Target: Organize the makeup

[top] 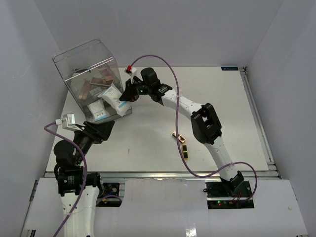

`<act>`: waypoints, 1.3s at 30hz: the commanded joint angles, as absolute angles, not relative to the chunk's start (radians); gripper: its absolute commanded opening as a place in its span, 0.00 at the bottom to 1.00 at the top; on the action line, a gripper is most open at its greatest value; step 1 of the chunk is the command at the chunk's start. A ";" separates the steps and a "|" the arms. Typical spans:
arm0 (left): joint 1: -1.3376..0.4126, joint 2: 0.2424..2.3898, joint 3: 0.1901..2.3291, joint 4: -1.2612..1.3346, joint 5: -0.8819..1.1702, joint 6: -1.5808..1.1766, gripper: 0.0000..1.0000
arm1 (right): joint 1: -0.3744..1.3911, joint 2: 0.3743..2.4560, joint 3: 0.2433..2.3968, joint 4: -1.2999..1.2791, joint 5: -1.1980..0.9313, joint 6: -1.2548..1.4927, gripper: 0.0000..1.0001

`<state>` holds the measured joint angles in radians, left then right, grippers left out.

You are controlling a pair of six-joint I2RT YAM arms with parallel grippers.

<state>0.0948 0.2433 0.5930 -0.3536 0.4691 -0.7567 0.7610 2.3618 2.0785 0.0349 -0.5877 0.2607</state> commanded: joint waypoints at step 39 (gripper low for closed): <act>0.093 0.209 0.605 -0.405 0.453 -0.666 0.82 | 0.827 2.233 2.069 0.048 -0.452 0.012 0.47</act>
